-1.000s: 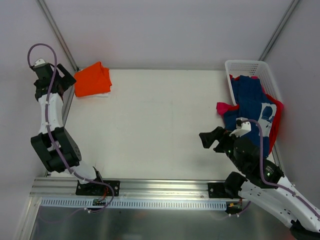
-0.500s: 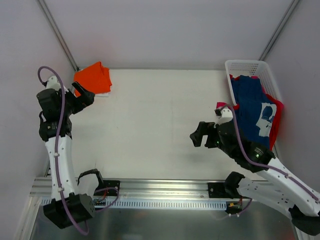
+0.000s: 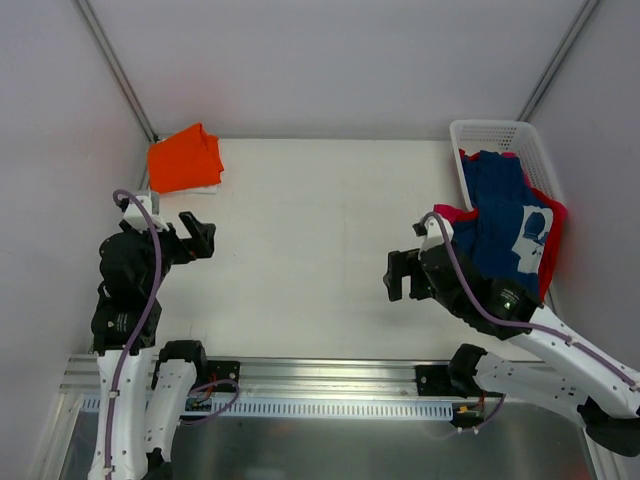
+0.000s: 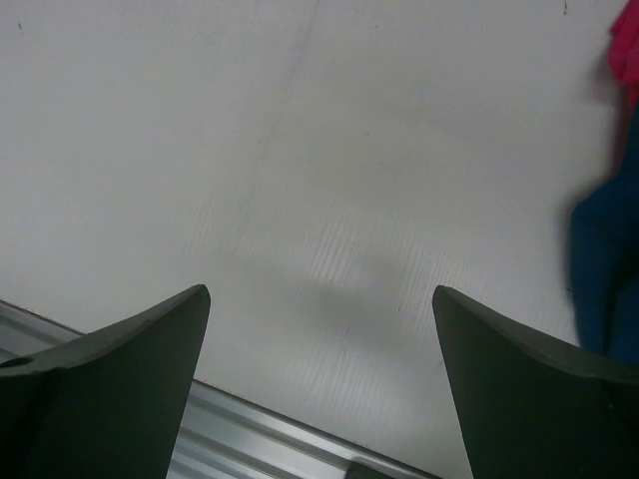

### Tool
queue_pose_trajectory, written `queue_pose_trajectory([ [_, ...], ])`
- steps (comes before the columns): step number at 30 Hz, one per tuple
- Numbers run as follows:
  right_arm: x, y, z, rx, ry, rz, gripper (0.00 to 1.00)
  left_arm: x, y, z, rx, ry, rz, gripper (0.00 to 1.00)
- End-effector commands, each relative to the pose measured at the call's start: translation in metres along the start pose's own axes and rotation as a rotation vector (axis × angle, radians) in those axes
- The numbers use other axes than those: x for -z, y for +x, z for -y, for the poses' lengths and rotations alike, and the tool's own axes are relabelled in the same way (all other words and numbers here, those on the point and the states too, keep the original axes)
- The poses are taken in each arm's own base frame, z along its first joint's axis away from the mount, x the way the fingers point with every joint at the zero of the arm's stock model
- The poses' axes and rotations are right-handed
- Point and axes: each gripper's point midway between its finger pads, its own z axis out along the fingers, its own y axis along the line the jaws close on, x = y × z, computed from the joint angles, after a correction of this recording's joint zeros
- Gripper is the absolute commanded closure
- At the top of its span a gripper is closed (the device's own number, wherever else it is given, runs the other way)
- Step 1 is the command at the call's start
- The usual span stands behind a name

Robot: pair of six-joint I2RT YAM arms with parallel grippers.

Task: Fold and stack the t-shirts
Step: Neatly place the folded tshirt to the corner

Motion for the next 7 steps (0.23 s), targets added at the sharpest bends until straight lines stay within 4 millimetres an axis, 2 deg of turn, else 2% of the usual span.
queue_pose_trajectory([
  [1,-0.004,0.003,0.0,0.01,0.006,0.014,0.01,0.002,0.007,-0.012,-0.049,-0.053,0.002,0.01],
  [7,-0.018,0.01,-0.006,0.026,0.041,-0.01,0.0,-0.001,0.009,-0.01,-0.053,-0.036,-0.019,0.01],
])
